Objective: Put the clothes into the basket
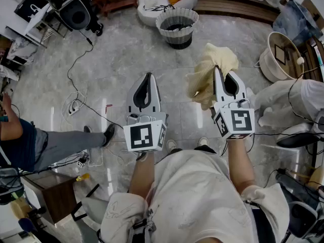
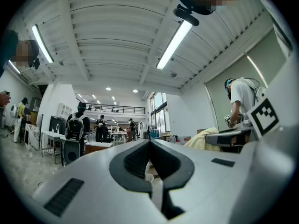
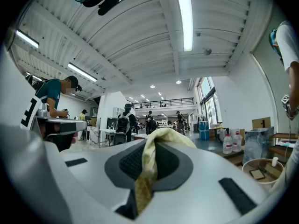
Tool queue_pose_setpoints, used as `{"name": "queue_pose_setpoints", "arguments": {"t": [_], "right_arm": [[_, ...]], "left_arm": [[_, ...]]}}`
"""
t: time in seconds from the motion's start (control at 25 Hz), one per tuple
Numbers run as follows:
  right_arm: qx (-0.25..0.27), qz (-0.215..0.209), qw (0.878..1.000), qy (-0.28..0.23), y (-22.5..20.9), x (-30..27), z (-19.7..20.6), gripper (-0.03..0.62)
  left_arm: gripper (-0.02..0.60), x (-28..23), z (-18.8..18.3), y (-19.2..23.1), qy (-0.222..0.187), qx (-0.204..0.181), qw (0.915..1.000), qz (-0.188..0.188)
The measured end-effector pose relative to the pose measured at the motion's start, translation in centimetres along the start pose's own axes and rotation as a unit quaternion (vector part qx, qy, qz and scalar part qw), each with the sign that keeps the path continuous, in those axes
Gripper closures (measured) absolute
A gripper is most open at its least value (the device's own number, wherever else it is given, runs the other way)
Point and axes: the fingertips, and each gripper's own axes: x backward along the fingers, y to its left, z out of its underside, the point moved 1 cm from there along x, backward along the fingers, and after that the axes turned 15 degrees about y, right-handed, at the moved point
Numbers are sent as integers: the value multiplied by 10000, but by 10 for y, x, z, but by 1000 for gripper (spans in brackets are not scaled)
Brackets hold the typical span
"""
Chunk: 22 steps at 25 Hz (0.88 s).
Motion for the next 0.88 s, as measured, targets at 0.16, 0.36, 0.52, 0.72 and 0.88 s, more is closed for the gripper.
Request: {"name": "queue_pose_setpoints", "arguments": {"t": [0.16,0.36,0.52,0.72,0.88], "right_arm": [[7,20,10000,36,6,-5,2,582],[9,73,9999,77,17,-16,0,582],[-39,122,9999,109,34,-29,-2,582],[-289,212,9993,131,51,-42,3,582],[-285,200,9992,214,64,-60,6,582]], "left_arm": [[583,-3,0,4,-1,4,10000,75],[583,-7,0,15,5,7,9998,190],[583,-6,0,34,-5,-15,9996,286],[583,-6,8,58,41,-47,9991,430],[583,-16,15,80,74,53,9991,424]]}}
